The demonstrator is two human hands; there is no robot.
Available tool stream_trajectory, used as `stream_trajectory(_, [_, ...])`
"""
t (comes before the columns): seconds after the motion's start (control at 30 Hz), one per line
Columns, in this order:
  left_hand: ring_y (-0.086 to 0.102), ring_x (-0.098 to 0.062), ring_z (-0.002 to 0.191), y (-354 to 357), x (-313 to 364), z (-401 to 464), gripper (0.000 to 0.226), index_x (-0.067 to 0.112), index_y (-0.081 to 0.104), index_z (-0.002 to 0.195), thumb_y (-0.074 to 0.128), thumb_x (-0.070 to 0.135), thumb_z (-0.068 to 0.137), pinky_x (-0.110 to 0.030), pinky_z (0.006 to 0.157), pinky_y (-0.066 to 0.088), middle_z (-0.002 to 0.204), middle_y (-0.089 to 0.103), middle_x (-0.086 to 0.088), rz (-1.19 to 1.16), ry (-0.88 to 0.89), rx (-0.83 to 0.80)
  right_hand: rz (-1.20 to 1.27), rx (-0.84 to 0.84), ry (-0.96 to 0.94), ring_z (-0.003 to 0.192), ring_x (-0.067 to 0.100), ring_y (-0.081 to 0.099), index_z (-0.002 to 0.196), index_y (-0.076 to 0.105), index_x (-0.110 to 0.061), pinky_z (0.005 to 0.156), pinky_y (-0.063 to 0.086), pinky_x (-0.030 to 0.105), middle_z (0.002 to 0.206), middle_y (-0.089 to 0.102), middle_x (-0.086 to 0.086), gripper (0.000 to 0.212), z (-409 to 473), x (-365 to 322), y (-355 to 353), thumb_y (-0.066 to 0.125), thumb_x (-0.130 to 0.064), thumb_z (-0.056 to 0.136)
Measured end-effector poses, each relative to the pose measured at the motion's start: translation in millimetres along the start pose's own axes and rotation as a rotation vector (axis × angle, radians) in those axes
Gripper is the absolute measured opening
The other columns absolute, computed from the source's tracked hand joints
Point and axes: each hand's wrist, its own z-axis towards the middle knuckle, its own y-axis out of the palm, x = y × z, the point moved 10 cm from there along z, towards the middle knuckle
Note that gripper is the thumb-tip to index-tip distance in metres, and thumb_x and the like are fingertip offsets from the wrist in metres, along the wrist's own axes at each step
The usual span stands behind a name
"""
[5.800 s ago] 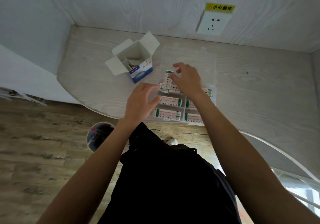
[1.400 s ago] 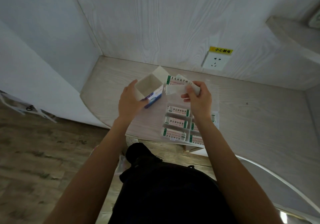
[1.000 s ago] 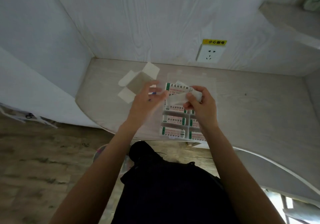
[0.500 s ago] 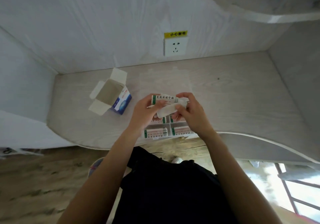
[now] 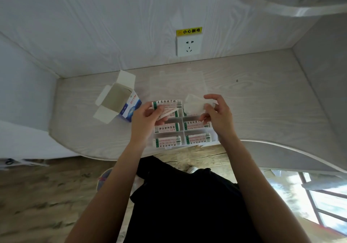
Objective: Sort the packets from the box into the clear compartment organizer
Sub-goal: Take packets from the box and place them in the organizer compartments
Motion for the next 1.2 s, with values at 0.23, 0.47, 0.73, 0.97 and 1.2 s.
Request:
stream_trajectory(0.23, [0.067,-0.01,0.061,-5,-18,5,0.008,0.008,0.064,0.095,0.061,0.012,0.088,-0.018,0.058,0.056,0.086,0.07,-0.007,0.001,-0.112,-0.05,-0.023,0.103,0.033,0.05,0.009,0.061,0.099,0.057,-0.017,0.053,0.053,0.026,0.073,0.063,0.007,0.021,2,11,-20,0.046,0.0,0.092])
stream_trajectory(0.47, [0.068,-0.009,0.072,22,-9,14,0.006,0.015,0.064,0.092,0.06,0.018,0.089,-0.02,0.066,0.057,0.087,0.071,-0.005,0.228,-0.073,-0.082,-0.047,0.155,0.016,0.051,0.009,0.061,0.101,0.057,-0.017,0.056,0.053,0.023,0.063,0.063,0.003,0.02,-2,13,-30,0.049,-0.002,0.092])
stream_trajectory(0.73, [0.054,0.003,0.05,72,17,30,0.022,0.02,0.053,0.112,0.055,0.014,0.091,-0.013,0.043,0.043,0.09,0.066,-0.001,0.525,0.166,-0.213,-0.044,0.265,0.032,0.054,0.014,0.061,0.099,0.058,-0.021,0.059,0.052,0.029,0.062,0.064,0.004,0.02,-4,24,-60,0.05,-0.005,0.091])
stream_trajectory(0.97, [0.064,-0.008,0.076,74,-6,20,0.016,0.021,0.056,0.09,0.07,0.022,0.081,-0.02,0.072,0.054,0.09,0.066,0.006,0.609,0.172,-0.24,-0.002,0.301,0.043,0.056,0.017,0.061,0.099,0.059,-0.02,0.064,0.054,0.036,0.059,0.063,0.003,0.02,-3,30,-70,0.051,-0.004,0.09])
stream_trajectory(1.2, [0.046,-0.006,0.054,99,-6,5,0.014,0.023,0.067,0.101,0.061,0.028,0.089,-0.032,0.075,0.049,0.076,0.068,0.004,0.856,0.401,-0.244,0.005,0.293,0.046,0.055,0.017,0.061,0.098,0.06,-0.02,0.064,0.054,0.036,0.057,0.062,0.002,0.021,-4,34,-73,0.05,-0.003,0.09])
